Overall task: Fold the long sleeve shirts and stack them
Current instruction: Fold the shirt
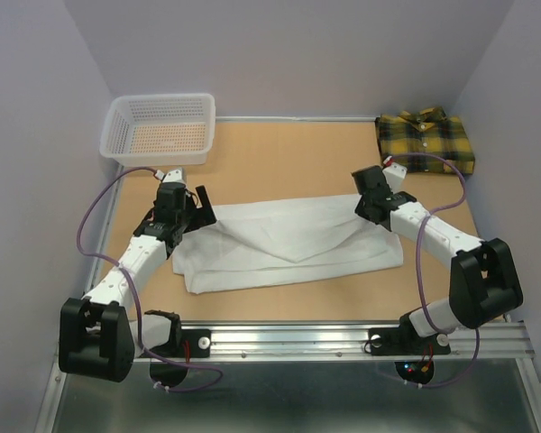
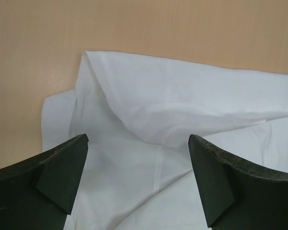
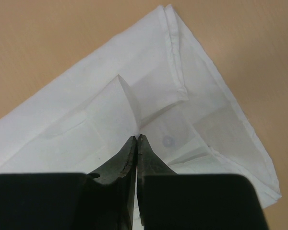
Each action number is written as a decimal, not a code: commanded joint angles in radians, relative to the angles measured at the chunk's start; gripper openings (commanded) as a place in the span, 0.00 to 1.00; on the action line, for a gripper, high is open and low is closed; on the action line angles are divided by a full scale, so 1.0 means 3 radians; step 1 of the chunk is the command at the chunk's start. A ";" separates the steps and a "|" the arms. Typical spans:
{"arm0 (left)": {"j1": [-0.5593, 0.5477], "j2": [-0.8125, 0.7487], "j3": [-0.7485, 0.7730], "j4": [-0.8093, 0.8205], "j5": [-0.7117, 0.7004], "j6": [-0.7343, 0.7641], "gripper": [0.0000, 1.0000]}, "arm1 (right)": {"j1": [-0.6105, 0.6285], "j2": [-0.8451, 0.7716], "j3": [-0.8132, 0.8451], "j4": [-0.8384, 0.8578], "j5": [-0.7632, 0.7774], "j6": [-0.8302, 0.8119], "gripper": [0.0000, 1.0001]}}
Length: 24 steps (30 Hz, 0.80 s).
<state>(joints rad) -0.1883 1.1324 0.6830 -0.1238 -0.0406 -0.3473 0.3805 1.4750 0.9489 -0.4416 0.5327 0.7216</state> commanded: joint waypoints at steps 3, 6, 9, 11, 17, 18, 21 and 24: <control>-0.0001 0.0060 0.0091 0.0050 0.0064 0.0074 0.97 | -0.0016 -0.0243 0.0022 0.0291 0.0065 -0.0119 0.05; -0.0001 0.0081 0.0086 0.0050 0.0110 0.0084 0.97 | -0.0016 -0.0233 0.0028 0.0331 0.0039 -0.0140 0.05; -0.0001 0.0106 0.0086 0.0040 0.0115 0.0094 0.97 | -0.0021 -0.0177 -0.0008 0.0398 0.0060 -0.0160 0.05; -0.0001 0.0106 0.0086 0.0039 0.0115 0.0094 0.97 | -0.0016 -0.0141 -0.0039 0.0454 0.0060 -0.0171 0.05; -0.0001 -0.0047 0.0131 0.0060 0.0543 0.0013 0.97 | -0.0016 -0.0135 -0.0049 0.0526 -0.0027 -0.0227 0.05; -0.0006 -0.0077 0.0167 0.0090 0.0605 -0.0058 0.97 | -0.0016 -0.0166 -0.0049 0.0536 -0.0032 -0.0242 0.05; -0.0037 -0.0098 0.0305 0.0177 0.0774 -0.0187 0.97 | -0.0016 -0.0182 -0.0069 0.0551 -0.0027 -0.0268 0.05; -0.0119 -0.0022 0.0469 0.0193 0.0907 -0.0320 0.97 | -0.0016 -0.0166 -0.0110 0.0551 -0.0042 -0.0248 0.05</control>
<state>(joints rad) -0.1989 1.1400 0.7319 -0.1234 0.1444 -0.3923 0.3801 1.4464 0.9485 -0.3275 0.5129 0.6544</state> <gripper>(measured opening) 0.974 0.056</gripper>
